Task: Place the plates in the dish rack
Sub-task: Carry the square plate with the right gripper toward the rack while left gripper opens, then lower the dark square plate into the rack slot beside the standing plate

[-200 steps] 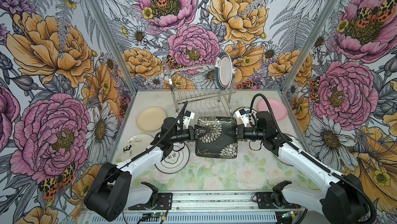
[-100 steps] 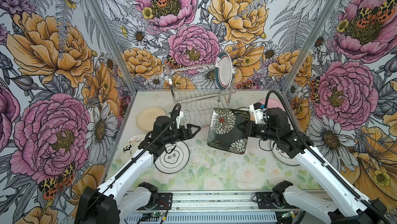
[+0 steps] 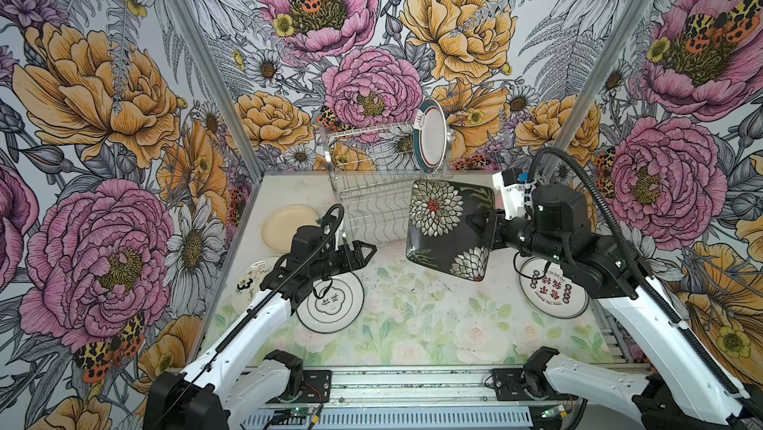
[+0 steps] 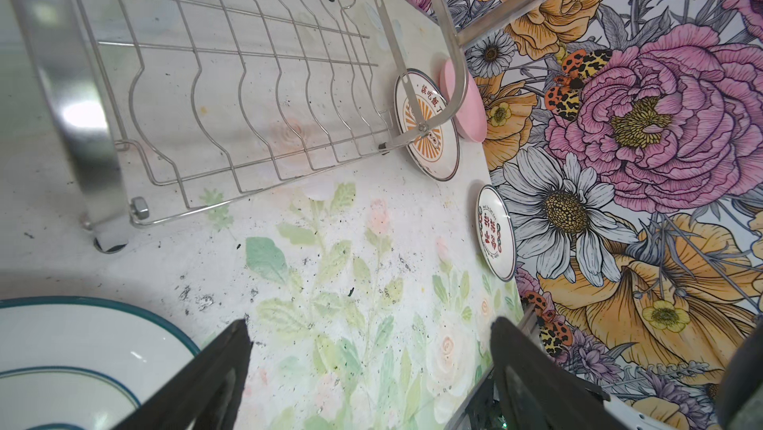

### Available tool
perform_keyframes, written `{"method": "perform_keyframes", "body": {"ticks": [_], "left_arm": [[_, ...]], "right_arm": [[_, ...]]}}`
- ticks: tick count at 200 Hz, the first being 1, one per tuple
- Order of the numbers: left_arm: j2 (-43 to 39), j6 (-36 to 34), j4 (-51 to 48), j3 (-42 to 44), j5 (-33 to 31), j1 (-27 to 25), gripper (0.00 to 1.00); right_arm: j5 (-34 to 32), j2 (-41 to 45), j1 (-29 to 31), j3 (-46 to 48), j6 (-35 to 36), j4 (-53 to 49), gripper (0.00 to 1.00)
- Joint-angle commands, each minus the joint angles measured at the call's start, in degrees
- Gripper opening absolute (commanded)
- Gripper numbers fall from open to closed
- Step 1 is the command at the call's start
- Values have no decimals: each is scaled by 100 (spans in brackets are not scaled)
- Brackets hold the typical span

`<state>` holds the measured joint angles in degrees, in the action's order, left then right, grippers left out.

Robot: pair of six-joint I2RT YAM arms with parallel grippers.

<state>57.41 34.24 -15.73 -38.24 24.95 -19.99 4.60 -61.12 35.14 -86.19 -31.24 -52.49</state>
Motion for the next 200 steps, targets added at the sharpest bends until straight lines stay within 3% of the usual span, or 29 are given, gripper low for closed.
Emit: {"method": "perform_keyframes", "body": {"ticks": [1,87,143,200], "left_arm": [[-96,-111,-61,-26,-180,48,91],[-252,-36,-123,71,-355,-31,93],[-241,-5,-124,80,-481,-134,94],[-204,30,-123,72,-602,-233,95]], "right_arm": [[-412,-182,86,-803,172,633,0],[-1755,-1798,180,-3132,930,828,0],[-2700,-2463,238,-3477,1478,2009,0],[-3439,-3221,416,-3646,2484,3291,0]]}}
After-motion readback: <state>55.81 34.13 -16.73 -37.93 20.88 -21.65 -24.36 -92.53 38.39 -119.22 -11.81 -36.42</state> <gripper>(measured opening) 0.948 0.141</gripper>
